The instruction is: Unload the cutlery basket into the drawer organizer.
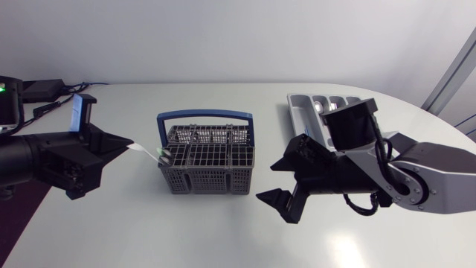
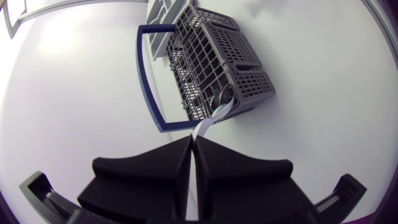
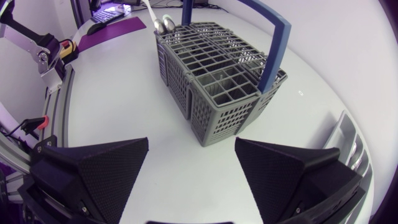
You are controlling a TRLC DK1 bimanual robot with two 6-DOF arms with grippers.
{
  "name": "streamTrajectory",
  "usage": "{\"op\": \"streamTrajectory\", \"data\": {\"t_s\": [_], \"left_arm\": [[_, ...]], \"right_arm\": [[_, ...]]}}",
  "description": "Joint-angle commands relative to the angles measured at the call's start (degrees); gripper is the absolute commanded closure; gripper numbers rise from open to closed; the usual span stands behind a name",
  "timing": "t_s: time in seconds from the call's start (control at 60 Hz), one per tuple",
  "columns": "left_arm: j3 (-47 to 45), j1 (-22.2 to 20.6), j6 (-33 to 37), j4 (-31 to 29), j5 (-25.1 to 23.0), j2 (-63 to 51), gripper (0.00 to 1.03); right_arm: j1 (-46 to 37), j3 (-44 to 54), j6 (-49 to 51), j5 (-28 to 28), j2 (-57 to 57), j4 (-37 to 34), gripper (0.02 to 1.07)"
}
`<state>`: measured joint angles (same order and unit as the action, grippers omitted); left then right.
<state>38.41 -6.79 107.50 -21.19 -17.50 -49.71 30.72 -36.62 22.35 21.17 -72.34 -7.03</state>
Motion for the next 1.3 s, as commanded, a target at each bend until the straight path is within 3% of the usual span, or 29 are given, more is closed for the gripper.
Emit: {"op": "streamTrajectory", "data": {"t_s": [0.0, 0.483, 0.8, 0.967, 1.033, 1.15, 1.283], "left_arm": [[2.5, 1.3, 2.4, -1.1, -0.4, 1.5, 0.99], [6.8, 6.6, -0.3, -2.1, -5.1, 3.0, 0.99], [15.6, 4.2, -17.4, -3.7, -5.0, -2.0, 1.0], [26.2, -6.3, -36.1, -12.0, 5.1, -8.8, 1.0], [29.2, -9.0, -42.6, -15.3, 5.6, -11.9, 1.0], [33.5, -14.7, -54.3, -20.1, 6.8, -17.4, 1.0], [36.6, -19.1, -65.2, -21.7, 6.8, -21.8, 1.0]], "right_arm": [[0.7, 1.2, -0.6, 0.1, 1.1, 0.4, 0.07], [1.8, 2.5, -1.3, -0.6, 4.0, -0.2, 0.07], [5.0, 2.1, -2.1, -6.1, 7.4, 0.1, 0.07], [7.8, 2.1, -2.4, -13.5, 9.8, 3.2, 0.07], [9.0, 1.6, -2.6, -15.5, 10.5, 4.5, 0.07], [13.1, 1.0, -1.8, -23.8, 11.1, 8.9, 0.07], [17.4, 1.1, 0.9, -31.7, 11.2, 13.4, 0.07]]}}
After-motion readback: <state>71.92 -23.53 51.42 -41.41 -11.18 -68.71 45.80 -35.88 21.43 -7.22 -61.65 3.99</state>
